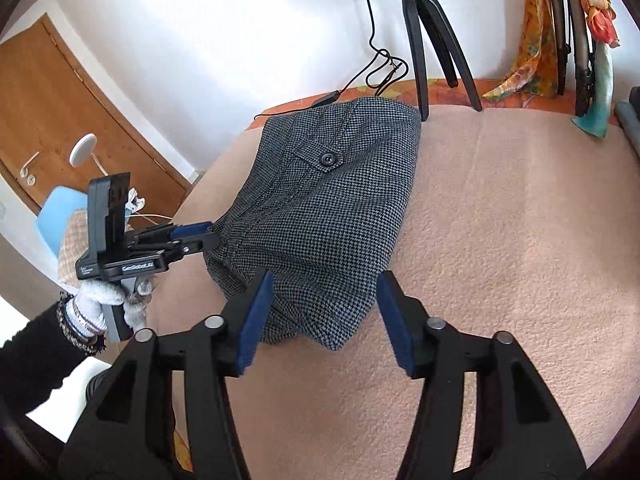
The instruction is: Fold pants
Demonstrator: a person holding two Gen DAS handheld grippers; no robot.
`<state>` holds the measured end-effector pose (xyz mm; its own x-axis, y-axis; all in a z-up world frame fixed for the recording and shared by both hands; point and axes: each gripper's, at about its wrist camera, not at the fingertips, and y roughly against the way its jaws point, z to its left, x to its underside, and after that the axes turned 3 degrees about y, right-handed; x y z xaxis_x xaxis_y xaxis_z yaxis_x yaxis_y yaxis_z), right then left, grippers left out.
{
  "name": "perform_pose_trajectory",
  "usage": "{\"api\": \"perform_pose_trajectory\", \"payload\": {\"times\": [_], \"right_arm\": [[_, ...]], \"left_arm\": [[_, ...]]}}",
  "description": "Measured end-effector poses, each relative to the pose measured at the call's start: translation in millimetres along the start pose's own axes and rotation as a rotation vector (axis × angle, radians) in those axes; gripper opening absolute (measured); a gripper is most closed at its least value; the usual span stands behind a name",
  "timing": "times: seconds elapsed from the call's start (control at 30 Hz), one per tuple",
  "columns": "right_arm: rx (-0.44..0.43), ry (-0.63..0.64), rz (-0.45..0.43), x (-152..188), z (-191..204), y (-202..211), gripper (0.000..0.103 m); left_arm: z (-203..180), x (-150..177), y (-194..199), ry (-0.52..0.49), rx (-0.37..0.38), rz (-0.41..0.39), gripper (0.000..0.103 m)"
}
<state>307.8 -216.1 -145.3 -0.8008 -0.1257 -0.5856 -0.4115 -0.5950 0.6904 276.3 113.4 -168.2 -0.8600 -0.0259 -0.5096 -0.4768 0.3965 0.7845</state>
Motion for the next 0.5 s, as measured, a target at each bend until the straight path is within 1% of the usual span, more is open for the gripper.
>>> {"api": "perform_pose_trajectory", "payload": {"times": [0.03,0.07,0.1,0.17,0.23,0.33,0.4,0.43,0.5], "right_arm": [[-0.010,-0.010,0.011,-5,-3,-5,0.063],[-0.018,-0.020,0.023,-9,-5,-8,0.065],[-0.024,-0.036,0.032,-13,-8,-12,0.066],[-0.048,-0.080,0.042,-21,-16,-19,0.067],[-0.072,-0.128,0.046,-28,-24,-25,0.067],[-0.095,-0.186,0.064,-37,-37,-38,0.067],[-0.105,-0.233,0.077,-42,-47,-49,0.067],[-0.109,-0.255,0.079,-44,-51,-53,0.067],[-0.113,-0.297,0.074,-47,-61,-61,0.067]], "left_arm": [[6,1,4,0.058,0.032,0.009,0.053],[11,2,6,0.118,0.059,0.027,0.057],[17,4,8,0.180,0.087,0.046,0.059],[27,9,12,0.288,0.165,0.055,0.059],[34,14,15,0.366,0.210,0.061,0.059],[40,23,10,0.473,0.252,0.085,0.059],[43,31,2,0.541,0.278,0.118,0.059],[46,34,0,0.565,0.283,0.129,0.059],[49,40,-4,0.593,0.283,0.125,0.059]]}}
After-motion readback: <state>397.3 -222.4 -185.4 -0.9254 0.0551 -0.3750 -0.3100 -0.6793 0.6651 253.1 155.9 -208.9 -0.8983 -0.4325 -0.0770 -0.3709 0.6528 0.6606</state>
